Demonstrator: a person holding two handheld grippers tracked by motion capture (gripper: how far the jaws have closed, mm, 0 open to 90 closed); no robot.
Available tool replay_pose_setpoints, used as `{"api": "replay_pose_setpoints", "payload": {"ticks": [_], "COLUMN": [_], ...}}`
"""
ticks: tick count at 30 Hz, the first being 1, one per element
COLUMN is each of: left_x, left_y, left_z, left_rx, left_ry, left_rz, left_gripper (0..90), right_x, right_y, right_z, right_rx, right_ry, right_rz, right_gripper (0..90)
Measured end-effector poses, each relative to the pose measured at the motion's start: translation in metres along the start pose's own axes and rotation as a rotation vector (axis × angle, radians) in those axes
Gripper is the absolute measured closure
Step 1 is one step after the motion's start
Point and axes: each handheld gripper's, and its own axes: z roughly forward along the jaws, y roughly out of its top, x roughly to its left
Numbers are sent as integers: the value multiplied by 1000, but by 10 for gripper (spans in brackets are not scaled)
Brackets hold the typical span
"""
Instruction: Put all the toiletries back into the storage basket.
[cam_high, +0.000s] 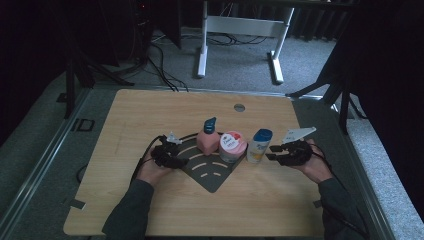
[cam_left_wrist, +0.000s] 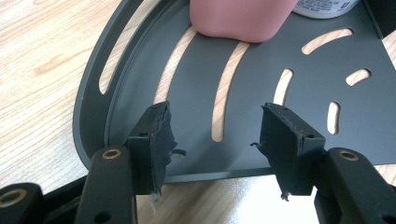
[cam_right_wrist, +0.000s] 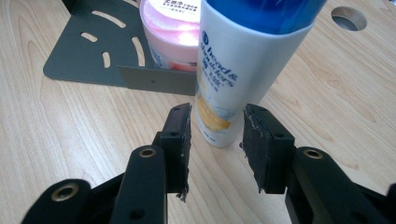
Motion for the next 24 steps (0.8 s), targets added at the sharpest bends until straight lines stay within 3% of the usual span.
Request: {"api": "replay_pose_setpoints", "payload": {"ticks": [24], "left_x": [-1], "left_y": [0], "left_z": [1], "left_rx": [0], "left_ry": [-4], "left_rz": [3], "left_gripper": [436], "right_x": [-14], "right_y": [13], "right_z": [0], "right_rx": [37], "right_ry": [-5], "right_rz": [-6], "right_gripper": [564]}}
